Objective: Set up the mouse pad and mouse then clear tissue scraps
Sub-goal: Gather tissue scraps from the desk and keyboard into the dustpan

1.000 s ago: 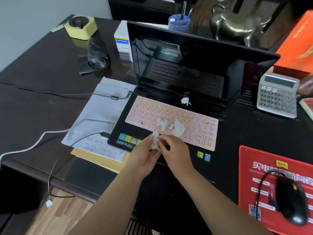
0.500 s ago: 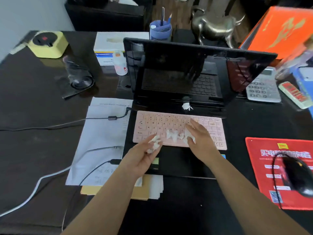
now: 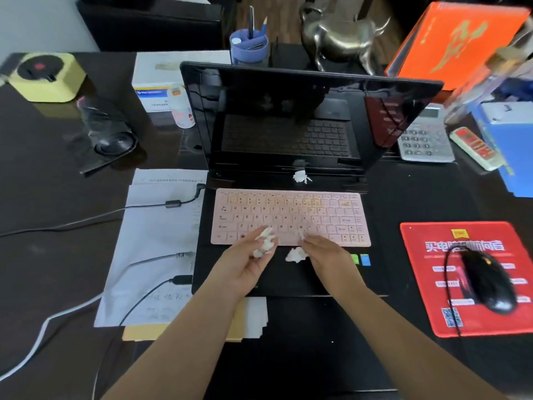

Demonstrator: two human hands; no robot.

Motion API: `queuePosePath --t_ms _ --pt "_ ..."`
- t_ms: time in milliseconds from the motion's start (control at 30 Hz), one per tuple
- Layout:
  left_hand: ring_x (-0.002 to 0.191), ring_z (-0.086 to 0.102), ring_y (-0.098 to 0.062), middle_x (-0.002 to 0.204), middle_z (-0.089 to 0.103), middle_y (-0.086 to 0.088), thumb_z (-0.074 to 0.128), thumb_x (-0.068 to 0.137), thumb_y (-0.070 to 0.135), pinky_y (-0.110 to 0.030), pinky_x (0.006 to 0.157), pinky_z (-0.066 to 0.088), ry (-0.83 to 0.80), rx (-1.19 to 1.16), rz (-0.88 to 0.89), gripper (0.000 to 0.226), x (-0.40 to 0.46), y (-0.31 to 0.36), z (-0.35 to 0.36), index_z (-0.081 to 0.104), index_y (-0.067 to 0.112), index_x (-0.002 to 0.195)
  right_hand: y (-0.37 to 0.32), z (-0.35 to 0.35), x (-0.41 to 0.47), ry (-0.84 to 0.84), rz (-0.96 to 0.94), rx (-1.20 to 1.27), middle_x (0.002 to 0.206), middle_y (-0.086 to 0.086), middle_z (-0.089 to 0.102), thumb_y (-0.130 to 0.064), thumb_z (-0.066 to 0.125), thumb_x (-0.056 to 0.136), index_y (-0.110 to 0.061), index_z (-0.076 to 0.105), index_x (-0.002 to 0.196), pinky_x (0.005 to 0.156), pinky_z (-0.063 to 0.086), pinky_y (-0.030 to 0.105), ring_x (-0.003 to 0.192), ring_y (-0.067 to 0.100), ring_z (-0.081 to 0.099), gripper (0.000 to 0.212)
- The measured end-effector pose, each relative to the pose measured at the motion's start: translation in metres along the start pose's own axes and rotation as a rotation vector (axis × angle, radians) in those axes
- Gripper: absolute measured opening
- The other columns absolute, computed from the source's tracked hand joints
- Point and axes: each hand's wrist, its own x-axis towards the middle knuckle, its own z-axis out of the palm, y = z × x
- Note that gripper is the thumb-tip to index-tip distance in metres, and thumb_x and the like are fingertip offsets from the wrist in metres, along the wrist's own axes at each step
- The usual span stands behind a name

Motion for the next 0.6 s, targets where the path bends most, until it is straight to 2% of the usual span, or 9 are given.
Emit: queuePosePath --t_ms 67,167,267,333,400,467,533,600 --pt "0.097 0.064 -0.025 0.109 0.062 -0.019 0.048 0.085 -0.011 -0.035 0.086 0.049 0.005 0.025 -0.009 0.020 -0.001 -0.004 0.005 0.062 -0.002 0.097 -0.005 -0.007 0.000 0.057 0.067 0.089 0.086 0.014 0.075 0.016 0.078 0.051 -0.001 0.072 0.085 0.062 0.057 0.032 0.077 0.028 0.072 0.039" --pt "0.090 0.065 -0.023 0.105 0.063 -0.018 0.049 0.086 -0.009 -0.035 0.081 0.051 0.026 0.084 -0.019 0.022 -0.001 -0.011 0.008 0.061 -0.001 0.103 -0.015 -0.023 0.003 0.103 0.347 0.326 0.102 0.018 0.071 0.009 0.057 0.081 0.001 0.068 0.100 0.080 0.046 0.014 0.095 0.030 0.067 0.023" --pt "0.092 0.065 -0.022 0.109 0.063 -0.018 0.050 0.086 -0.008 -0.032 0.080 0.054 0.040 0.095 -0.013 0.027 0.000 -0.013 0.009 0.059 -0.002 0.111 -0.018 -0.031 0.005 0.151 0.624 0.554 0.113 0.008 0.067 -0.004 0.052 0.089 -0.006 0.066 0.107 0.079 0.038 0.002 0.097 0.011 0.057 0.022" --pt "0.092 0.066 -0.022 0.110 0.063 -0.018 0.050 0.086 -0.007 -0.029 0.079 0.057 0.031 0.083 -0.011 0.027 0.000 -0.013 0.010 0.059 -0.002 0.111 -0.019 -0.037 0.008 0.173 0.752 0.675 0.113 0.001 0.066 -0.008 0.053 0.090 -0.011 0.066 0.109 0.081 0.039 0.007 0.092 0.003 0.053 0.023" --pt "0.092 0.066 -0.022 0.111 0.062 -0.018 0.050 0.086 -0.008 -0.028 0.077 0.058 0.019 0.062 -0.002 0.025 -0.003 -0.011 0.012 0.060 -0.002 0.109 -0.022 -0.042 0.010 0.191 0.800 0.790 0.109 -0.001 0.066 -0.010 0.054 0.089 -0.015 0.067 0.107 0.077 0.043 0.010 0.080 0.000 0.053 0.022" --pt "0.093 0.066 -0.022 0.112 0.062 -0.017 0.049 0.087 -0.008 -0.027 0.076 0.058 0.014 0.055 0.009 0.025 -0.004 -0.009 0.014 0.061 -0.001 0.107 -0.028 -0.046 0.015 0.236 0.773 0.861 0.103 -0.004 0.065 -0.009 0.055 0.088 -0.017 0.068 0.103 0.073 0.044 0.002 0.079 -0.004 0.054 0.021" --pt "0.094 0.066 -0.021 0.111 0.063 -0.017 0.049 0.088 -0.005 -0.026 0.076 0.059 -0.009 0.056 0.011 0.024 -0.005 -0.009 0.020 0.061 0.000 0.108 -0.037 -0.047 0.019 0.267 0.705 0.862 0.101 -0.006 0.062 -0.009 0.057 0.087 -0.017 0.069 0.100 0.072 0.038 -0.006 0.083 -0.009 0.053 0.019" --pt "0.089 0.067 -0.019 0.106 0.066 -0.016 0.050 0.090 0.002 -0.024 0.072 0.059 -0.051 0.072 0.006 0.023 -0.006 -0.011 0.028 0.061 -0.002 0.109 -0.048 -0.044 0.023 0.276 0.642 0.806 0.091 -0.007 0.057 -0.009 0.060 0.085 -0.018 0.068 0.100 0.069 0.038 -0.006 0.077 -0.009 0.053 0.019"
